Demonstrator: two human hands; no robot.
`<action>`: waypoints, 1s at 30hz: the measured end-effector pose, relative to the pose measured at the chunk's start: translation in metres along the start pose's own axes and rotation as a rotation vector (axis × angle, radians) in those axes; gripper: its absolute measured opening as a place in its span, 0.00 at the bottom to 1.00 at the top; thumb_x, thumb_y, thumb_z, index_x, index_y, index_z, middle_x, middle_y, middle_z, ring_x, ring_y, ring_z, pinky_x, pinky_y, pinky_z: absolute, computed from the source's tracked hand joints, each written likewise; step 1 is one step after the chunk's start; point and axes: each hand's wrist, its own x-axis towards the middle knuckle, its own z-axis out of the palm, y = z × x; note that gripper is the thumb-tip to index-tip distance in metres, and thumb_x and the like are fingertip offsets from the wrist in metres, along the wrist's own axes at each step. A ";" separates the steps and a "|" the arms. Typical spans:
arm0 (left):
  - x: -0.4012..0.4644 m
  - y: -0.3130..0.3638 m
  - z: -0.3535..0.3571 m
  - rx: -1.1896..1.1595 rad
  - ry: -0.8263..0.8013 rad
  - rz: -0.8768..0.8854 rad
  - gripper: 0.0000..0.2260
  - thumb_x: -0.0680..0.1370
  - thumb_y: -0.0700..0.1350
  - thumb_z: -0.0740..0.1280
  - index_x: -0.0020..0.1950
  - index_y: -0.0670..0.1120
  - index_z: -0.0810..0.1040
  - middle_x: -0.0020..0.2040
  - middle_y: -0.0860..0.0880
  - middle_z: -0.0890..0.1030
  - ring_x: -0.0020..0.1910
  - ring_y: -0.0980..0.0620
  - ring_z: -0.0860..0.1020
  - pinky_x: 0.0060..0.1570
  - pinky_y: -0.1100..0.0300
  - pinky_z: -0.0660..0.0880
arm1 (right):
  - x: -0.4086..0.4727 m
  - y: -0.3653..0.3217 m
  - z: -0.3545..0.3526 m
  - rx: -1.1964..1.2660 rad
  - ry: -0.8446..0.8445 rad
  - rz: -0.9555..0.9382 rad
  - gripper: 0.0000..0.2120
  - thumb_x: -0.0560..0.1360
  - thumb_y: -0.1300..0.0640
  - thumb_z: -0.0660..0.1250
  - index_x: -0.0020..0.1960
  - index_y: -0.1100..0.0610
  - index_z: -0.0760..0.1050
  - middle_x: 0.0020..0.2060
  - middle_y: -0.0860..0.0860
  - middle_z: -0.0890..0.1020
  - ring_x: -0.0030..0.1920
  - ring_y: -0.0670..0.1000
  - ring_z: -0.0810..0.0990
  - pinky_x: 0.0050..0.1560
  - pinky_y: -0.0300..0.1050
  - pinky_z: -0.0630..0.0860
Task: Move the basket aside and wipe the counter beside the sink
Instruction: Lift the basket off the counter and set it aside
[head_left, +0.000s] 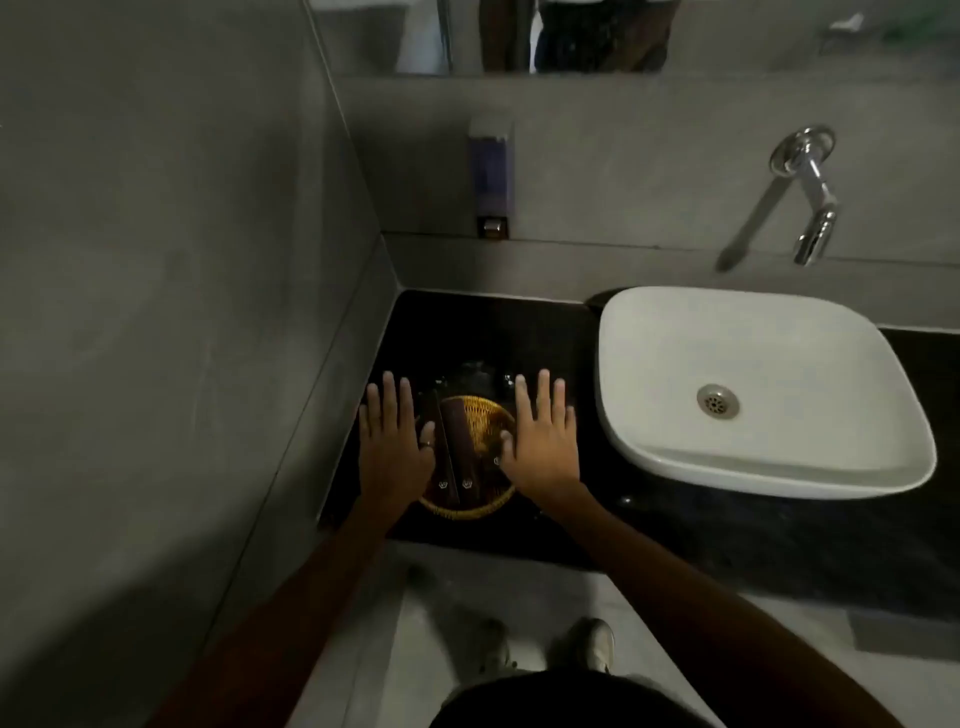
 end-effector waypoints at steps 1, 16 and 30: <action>-0.001 -0.006 0.009 -0.013 -0.100 -0.039 0.33 0.86 0.53 0.55 0.85 0.43 0.44 0.85 0.41 0.40 0.85 0.38 0.42 0.83 0.37 0.48 | 0.000 0.002 0.011 0.022 -0.108 0.051 0.42 0.79 0.48 0.62 0.85 0.52 0.41 0.84 0.59 0.42 0.84 0.65 0.43 0.80 0.68 0.56; -0.062 0.034 0.011 -0.386 -0.261 -0.194 0.37 0.82 0.45 0.67 0.85 0.48 0.50 0.85 0.43 0.54 0.74 0.34 0.71 0.72 0.34 0.71 | -0.024 0.037 -0.023 0.337 -0.251 0.207 0.32 0.69 0.60 0.77 0.70 0.58 0.70 0.63 0.59 0.79 0.64 0.62 0.80 0.64 0.56 0.80; -0.194 0.273 0.078 -0.445 -0.396 -0.005 0.38 0.81 0.45 0.69 0.85 0.50 0.50 0.86 0.47 0.53 0.74 0.46 0.74 0.64 0.48 0.77 | -0.178 0.287 -0.091 0.402 -0.109 0.397 0.24 0.66 0.64 0.72 0.60 0.51 0.75 0.55 0.53 0.82 0.58 0.58 0.83 0.60 0.58 0.82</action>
